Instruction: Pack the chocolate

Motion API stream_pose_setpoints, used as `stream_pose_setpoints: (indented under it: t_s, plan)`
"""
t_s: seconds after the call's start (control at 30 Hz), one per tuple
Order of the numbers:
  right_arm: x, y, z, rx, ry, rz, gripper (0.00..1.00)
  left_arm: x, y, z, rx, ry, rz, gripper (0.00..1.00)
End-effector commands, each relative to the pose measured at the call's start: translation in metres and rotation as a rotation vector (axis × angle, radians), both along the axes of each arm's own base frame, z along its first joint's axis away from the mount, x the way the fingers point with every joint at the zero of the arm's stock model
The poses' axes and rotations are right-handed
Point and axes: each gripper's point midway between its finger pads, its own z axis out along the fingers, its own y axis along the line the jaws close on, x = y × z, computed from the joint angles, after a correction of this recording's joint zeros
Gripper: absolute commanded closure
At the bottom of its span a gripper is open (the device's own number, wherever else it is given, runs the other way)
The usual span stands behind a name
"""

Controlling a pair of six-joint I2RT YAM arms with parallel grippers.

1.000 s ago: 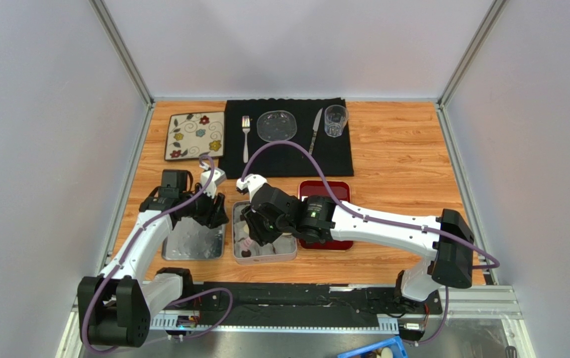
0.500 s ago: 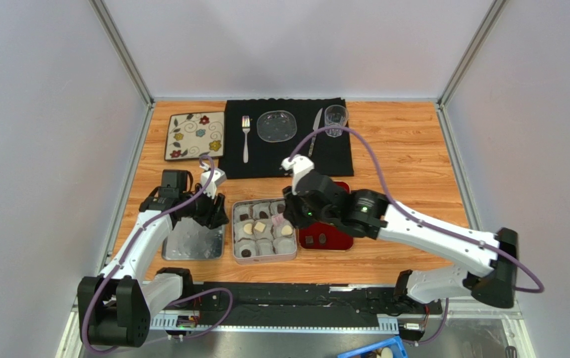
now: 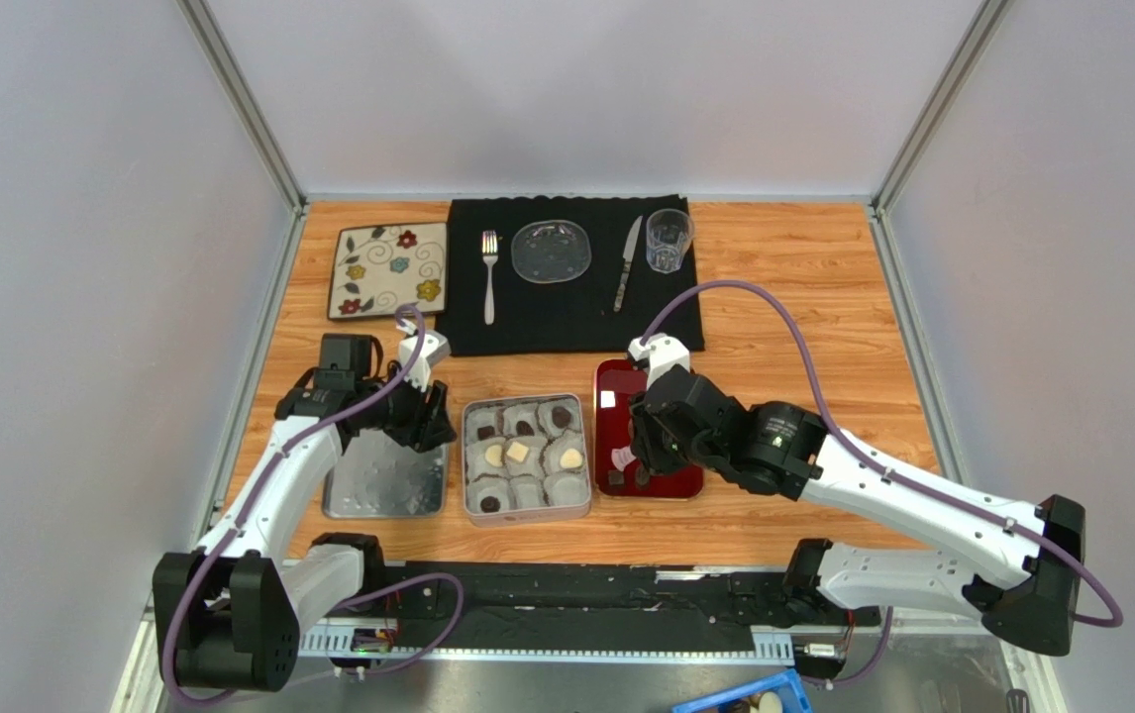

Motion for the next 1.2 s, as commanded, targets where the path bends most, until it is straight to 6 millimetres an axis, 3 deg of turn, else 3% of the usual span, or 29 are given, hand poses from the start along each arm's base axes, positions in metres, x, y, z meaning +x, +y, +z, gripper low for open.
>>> stream_pose_setpoints:
  t_s: [0.0, 0.13, 0.27, 1.17]
  plan:
    - [0.007, 0.000, -0.001, 0.013, -0.008, -0.038, 0.81, 0.007, -0.002, 0.015, -0.015, -0.046, -0.016, 0.44]
    - [0.009, 0.004, -0.010, 0.006, 0.005, -0.037, 0.68, 0.006, -0.003, 0.014, -0.016, -0.041, -0.018, 0.45]
    - [0.011, 0.009, -0.013, 0.006, 0.008, -0.036, 0.62, 0.006, -0.002, 0.015, -0.015, -0.050, -0.020, 0.45]
    - [0.012, 0.014, -0.041, -0.030, 0.061, -0.028, 0.62, 0.007, -0.003, 0.017, -0.017, -0.057, -0.023, 0.45]
